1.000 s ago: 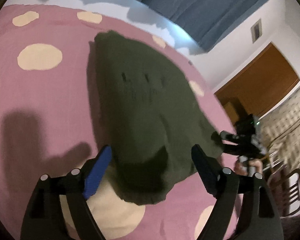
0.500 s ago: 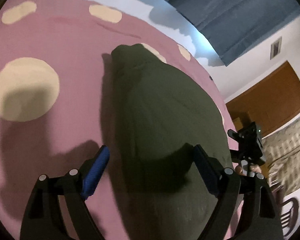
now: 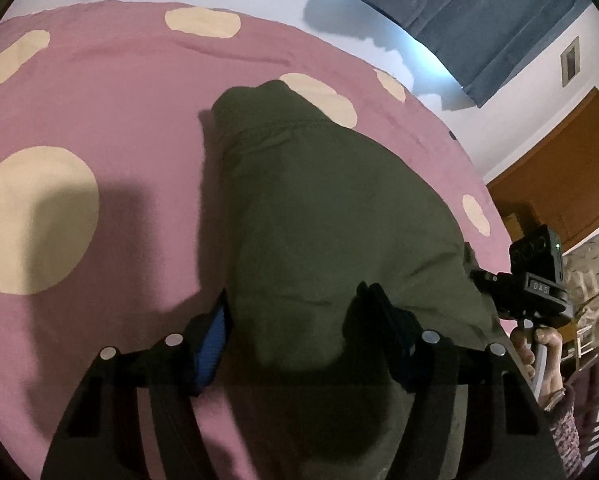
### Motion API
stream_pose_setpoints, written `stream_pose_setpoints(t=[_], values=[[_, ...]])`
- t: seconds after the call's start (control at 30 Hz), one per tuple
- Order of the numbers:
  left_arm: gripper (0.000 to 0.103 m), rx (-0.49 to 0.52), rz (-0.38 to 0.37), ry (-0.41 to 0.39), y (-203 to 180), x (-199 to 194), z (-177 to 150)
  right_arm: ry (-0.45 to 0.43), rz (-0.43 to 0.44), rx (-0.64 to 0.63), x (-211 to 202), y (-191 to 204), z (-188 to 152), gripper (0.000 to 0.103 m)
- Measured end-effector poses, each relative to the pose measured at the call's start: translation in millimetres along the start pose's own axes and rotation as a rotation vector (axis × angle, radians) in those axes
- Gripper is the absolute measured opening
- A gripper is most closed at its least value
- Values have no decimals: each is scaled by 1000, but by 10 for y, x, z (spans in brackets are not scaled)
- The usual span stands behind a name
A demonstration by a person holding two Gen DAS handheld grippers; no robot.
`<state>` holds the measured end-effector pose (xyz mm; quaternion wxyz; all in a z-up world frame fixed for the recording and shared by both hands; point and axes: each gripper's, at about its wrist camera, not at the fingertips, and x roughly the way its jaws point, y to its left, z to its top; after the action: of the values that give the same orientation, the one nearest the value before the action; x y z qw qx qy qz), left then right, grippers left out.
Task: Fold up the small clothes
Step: 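Release and regrasp the bundle end with the left gripper to tuck it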
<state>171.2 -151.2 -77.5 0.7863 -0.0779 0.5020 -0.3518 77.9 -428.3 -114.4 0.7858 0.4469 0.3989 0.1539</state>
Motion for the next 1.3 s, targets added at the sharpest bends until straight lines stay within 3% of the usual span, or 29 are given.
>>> stream_pose_setpoints(t=[0.2,0.73,0.9,1.1,1.17,1.3], values=[[66,12,22,-13,-20,20,-12,-17,35,25,-21,-63,-20,19],[65,4,21,-9,-6,23,25,-21,12,26,-47,-42,9,21],[65,-4,24,-8,-22,11,46,-33,3,39,-99,-45,-17,31],[69,-3,33,-29,-50,-42,30,-52,2,40,-243,-24,-89,62],[77,6,31,-39,-60,-110,19,-61,-3,35,-323,-18,-128,71],[82,10,-21,-29,-52,-276,-48,-50,-9,28,-416,-23,-224,74]])
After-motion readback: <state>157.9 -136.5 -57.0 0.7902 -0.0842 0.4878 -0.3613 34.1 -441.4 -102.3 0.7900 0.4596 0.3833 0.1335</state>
